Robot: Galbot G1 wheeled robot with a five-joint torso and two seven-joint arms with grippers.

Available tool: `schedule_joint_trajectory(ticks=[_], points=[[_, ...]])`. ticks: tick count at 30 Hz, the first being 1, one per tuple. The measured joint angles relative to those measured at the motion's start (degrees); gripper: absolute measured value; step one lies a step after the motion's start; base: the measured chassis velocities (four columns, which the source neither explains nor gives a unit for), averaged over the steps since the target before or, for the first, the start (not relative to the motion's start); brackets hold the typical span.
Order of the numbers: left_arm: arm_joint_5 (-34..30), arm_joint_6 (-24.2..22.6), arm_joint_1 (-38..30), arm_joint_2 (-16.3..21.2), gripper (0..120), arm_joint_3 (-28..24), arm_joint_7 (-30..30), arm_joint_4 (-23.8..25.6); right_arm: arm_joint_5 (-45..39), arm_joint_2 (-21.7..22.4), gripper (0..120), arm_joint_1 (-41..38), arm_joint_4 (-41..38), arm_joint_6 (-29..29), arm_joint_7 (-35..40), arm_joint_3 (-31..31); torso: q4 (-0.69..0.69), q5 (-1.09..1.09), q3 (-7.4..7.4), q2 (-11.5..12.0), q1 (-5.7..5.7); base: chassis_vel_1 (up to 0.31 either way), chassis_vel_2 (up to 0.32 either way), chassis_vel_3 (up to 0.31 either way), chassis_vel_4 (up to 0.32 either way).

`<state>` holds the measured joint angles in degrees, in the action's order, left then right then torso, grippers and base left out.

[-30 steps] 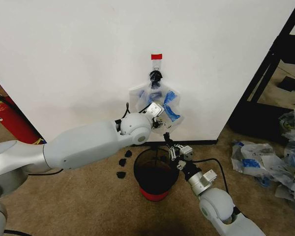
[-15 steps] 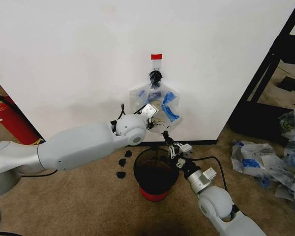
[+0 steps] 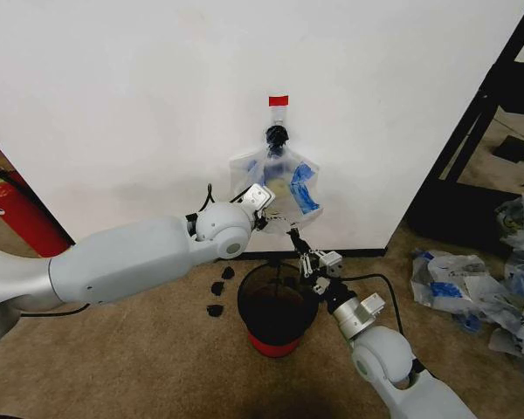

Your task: Pick up the garbage bag from the wall and place it over the trash bin.

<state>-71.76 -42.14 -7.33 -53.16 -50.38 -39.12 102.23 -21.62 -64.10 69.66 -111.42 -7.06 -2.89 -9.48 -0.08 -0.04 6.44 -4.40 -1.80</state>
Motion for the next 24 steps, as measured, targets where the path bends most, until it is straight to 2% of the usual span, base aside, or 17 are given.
schedule_joint_trajectory(ticks=[9,14,16,19,24], points=[[-0.8,1.2,1.8,0.9,0,3.4,-1.1,1.5,-0.1,0.2,0,0.6,-0.2,0.0,0.2,-0.7,0.01,-0.01,0.00,0.0,0.00,0.000,0.000,0.000,0.000],[-1.1,9.6,5.2,1.3,0,9.6,0.2,5.1,-0.1,0.0,0,0.7,-0.2,-0.1,0.5,-0.9,0.00,0.01,0.00,0.0,0.00,0.000,0.000,0.000,0.000],[-1.0,10.7,5.8,1.3,0,10.5,0.4,5.5,-0.2,0.0,0,0.8,-0.2,-0.1,0.5,-1.0,0.00,-0.01,0.00,0.0,0.00,0.000,0.000,0.000,0.000],[0.3,18.1,10.4,2.1,0,15.5,2.1,8.8,-0.8,0.0,0,0.9,-0.2,-0.1,0.9,-1.7,0.00,0.02,0.00,0.0,0.00,0.000,0.000,0.000,0.000],[4.3,26.1,17.2,2.8,0,18.7,3.2,11.0,-2.1,0.2,0,1.4,-1.1,0.1,2.1,-2.4,0.02,-0.01,0.00,0.0,-0.01,0.000,0.000,0.000,0.000]])
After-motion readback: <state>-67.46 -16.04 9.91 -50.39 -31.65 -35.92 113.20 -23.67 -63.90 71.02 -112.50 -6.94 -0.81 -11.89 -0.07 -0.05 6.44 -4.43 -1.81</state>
